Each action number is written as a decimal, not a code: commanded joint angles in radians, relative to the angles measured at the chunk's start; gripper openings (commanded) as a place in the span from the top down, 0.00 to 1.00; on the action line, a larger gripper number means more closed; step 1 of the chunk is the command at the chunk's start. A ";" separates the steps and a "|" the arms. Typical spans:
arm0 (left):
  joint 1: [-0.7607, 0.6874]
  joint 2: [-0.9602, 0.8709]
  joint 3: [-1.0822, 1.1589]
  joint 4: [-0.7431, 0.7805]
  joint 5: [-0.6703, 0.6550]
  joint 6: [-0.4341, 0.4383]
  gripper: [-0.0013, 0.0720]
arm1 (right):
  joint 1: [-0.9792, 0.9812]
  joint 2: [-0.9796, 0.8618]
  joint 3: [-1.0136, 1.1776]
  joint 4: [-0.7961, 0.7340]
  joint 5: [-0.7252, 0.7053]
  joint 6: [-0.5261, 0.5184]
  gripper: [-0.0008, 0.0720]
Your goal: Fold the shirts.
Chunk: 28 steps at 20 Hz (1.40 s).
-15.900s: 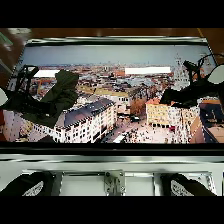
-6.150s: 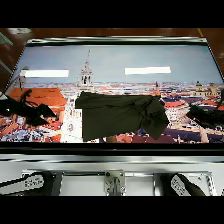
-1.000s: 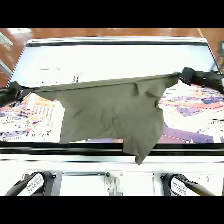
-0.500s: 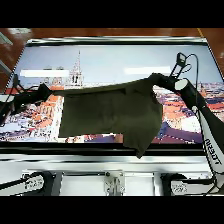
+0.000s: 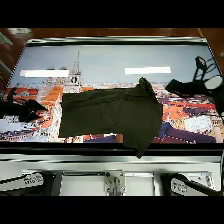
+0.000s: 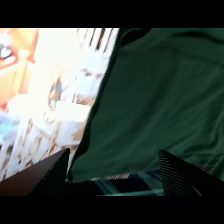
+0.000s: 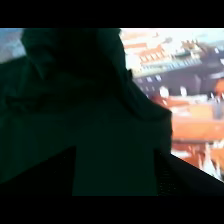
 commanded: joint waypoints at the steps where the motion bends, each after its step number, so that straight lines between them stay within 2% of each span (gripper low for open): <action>1: 0.055 -0.001 -0.120 0.106 -0.137 -0.014 0.00 | -0.146 0.029 -0.066 -0.030 0.394 -0.056 0.18; 3: 0.050 -0.001 -0.227 0.100 -0.051 -0.006 0.00 | -0.173 0.029 -0.140 0.016 0.435 -0.061 0.18; 6: 0.045 -0.001 -0.305 0.037 0.035 0.051 0.00 | -0.162 0.029 -0.201 0.093 0.403 -0.072 0.18; 9: 0.014 -0.013 -0.310 0.014 0.056 0.062 0.00 | -0.130 0.029 -0.204 0.093 0.341 -0.071 0.18; 10: -0.006 -0.020 -0.310 0.011 0.070 0.064 0.02 | -0.129 0.029 -0.204 0.099 0.332 -0.071 0.18; 11: -0.028 -0.028 -0.310 -0.001 0.078 0.086 0.08 | -0.130 0.029 -0.204 0.110 0.333 -0.071 0.18; 17: -0.169 -0.123 -0.309 -0.070 0.144 0.099 0.08 | -0.130 0.029 -0.204 0.108 0.435 -0.076 0.18; 18: -0.182 -0.134 -0.309 -0.079 0.166 0.103 0.21 | -0.130 0.029 -0.204 0.108 0.444 -0.076 0.18; 19: -0.189 -0.135 -0.309 -0.103 0.192 0.104 0.50 | -0.130 0.029 -0.204 0.107 0.449 -0.068 0.18; 20: -0.188 -0.135 -0.307 -0.134 0.202 0.105 0.73 | -0.130 0.029 -0.204 0.100 0.445 -0.050 0.18; 21: -0.188 -0.135 -0.303 -0.155 0.201 0.107 0.84 | -0.129 0.029 -0.204 0.079 0.439 -0.029 0.18; 22: -0.188 -0.133 -0.298 -0.158 0.200 0.106 0.86 | -0.129 0.029 -0.206 0.040 0.431 -0.014 0.18; 23: -0.188 -0.130 -0.293 -0.157 0.193 0.108 0.93 | -0.129 0.029 -0.215 0.008 0.418 0.003 0.18; 28: -0.184 -0.078 -0.293 -0.155 0.186 0.134 0.94 | -0.130 -0.010 -0.340 0.038 0.330 0.014 0.18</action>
